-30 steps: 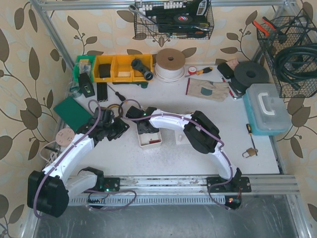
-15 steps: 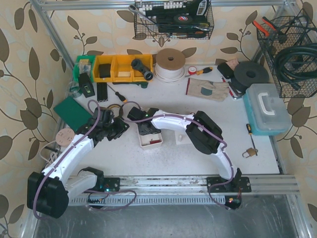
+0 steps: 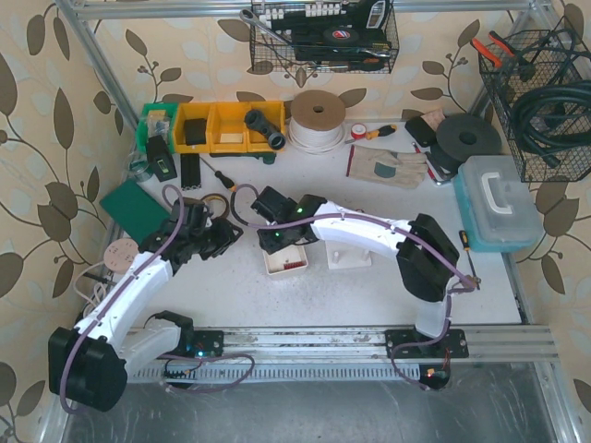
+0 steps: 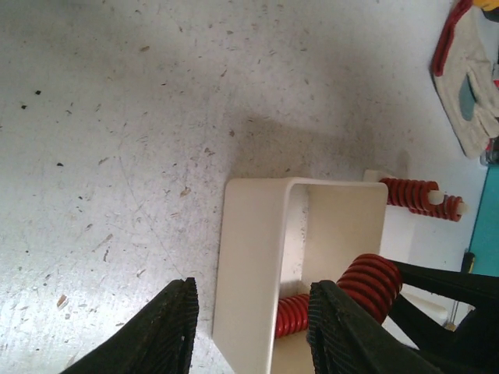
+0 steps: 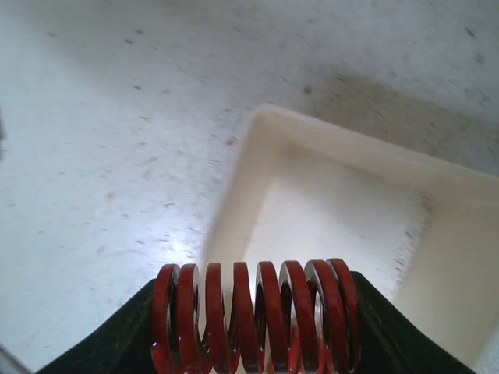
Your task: Install the large spring
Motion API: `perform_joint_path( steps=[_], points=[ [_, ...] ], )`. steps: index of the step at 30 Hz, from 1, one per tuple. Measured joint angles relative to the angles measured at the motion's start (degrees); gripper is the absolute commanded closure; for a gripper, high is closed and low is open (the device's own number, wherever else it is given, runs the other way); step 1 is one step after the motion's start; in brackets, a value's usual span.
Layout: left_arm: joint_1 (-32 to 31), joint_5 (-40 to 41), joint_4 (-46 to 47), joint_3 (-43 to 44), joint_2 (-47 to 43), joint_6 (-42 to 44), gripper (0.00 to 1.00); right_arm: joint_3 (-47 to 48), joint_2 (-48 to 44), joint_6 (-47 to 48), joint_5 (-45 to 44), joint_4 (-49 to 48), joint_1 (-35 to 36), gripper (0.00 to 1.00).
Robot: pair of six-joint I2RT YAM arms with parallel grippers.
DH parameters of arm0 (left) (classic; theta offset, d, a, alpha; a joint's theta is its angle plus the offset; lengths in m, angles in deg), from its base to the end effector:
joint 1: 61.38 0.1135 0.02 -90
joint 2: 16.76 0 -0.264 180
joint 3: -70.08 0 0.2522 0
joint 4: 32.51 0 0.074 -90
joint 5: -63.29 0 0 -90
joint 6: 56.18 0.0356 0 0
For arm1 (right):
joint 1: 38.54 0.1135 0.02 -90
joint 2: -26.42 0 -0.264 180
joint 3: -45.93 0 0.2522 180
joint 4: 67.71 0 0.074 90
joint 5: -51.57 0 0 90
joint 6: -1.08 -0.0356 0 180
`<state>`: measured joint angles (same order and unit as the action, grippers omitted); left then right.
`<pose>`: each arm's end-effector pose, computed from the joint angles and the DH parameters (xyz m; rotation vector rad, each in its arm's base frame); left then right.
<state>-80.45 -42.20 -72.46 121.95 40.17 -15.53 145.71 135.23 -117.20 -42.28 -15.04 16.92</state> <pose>0.1894 -0.0756 0.2359 -0.5172 2.4509 -0.8636 0.2322 0.3332 0.2274 -0.6130 2.6334 0.3873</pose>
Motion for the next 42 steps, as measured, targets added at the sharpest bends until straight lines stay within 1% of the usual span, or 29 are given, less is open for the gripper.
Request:
perform_joint_path(
  steps=[1, 4, 9, 11, 13, 14, 17, 20, 24, 27, 30, 33, 35, 42],
  points=[
    [0.0, -0.17, 0.04, 0.09, -0.24, 0.02, 0.55, 0.0, -0.66, 0.79, 1.14, -0.83, -0.02, 0.78],
    [0.0, -1.38, 0.37, 0.35, -0.79, 0.04, 0.55, -0.61, -0.87, 2.34, 3.63, -3.13, -0.17, 0.79],
    [0.02, -5.33, 2.16, 1.11, -1.05, 0.28, 0.54, -6.23, -4.42, 6.43, 8.07, -5.11, -1.53, 0.78],
    [0.42, -8.83, 3.78, 1.6, -0.76, 0.31, 0.54, -7.91, -7.78, 8.24, 11.37, -5.29, -3.54, 0.78],
    [0.94, -12.79, 6.16, 2.38, 0.44, 0.0, 0.54, -8.92, -11.78, 9.62, 16.2, -6.03, -7.04, 0.79],
    [1.16, -14.88, 7.89, 2.71, 1.38, -0.35, 0.54, -9.29, -13.73, 10.16, 18.64, -6.69, -9.16, 0.82],
    [1.86, -22.29, 16.15, 3.02, 6.01, -4.11, 0.54, -10.69, -19.19, 12.41, 25.79, -9.57, -15.32, 0.91],
    [1.88, -28.85, 27.26, 2.86, 11.82, -11.32, 0.52, -12.66, -23.06, 17.2, 31.15, -11.74, -17.4, 0.96],
    [1.88, -34.82, 40.7, 2.95, 16.7, -20.92, 0.51, -15.87, -25.77, 24.33, 36.83, -12.24, -17.11, 0.97],
    [1.88, -37.94, 47.3, 3.76, 17.66, -26.29, 0.51, -16.61, -25.92, 27.87, 40.41, -11.89, -17.75, 0.96],
    [1.86, -40.57, 52.5, 4.9, 17.7, -30.1, 0.51, -16.63, -25.94, 29.92, 43.04, -11.87, -18.97, 0.95],
    [1.68, -42.34, 55.78, 5.2, 17.7, -32.7, 0.5, -16.63, -25.94, 31.52, 44.44, -11.8, -19.87, 0.95],
    [1.07, -43.12, 56.22, 5.2, 17.7, -33.66, 0.51, -16.63, -26.03, 32.48, 44.59, -11.76, -20.02, 0.95],
    [-2.97, -43.54, 55.58, 3.17, 17.59, -35.1, 0.51, -16.61, -27.15, 36.09, 43.3, -11.41, -20.02, 0.95]
  ],
)
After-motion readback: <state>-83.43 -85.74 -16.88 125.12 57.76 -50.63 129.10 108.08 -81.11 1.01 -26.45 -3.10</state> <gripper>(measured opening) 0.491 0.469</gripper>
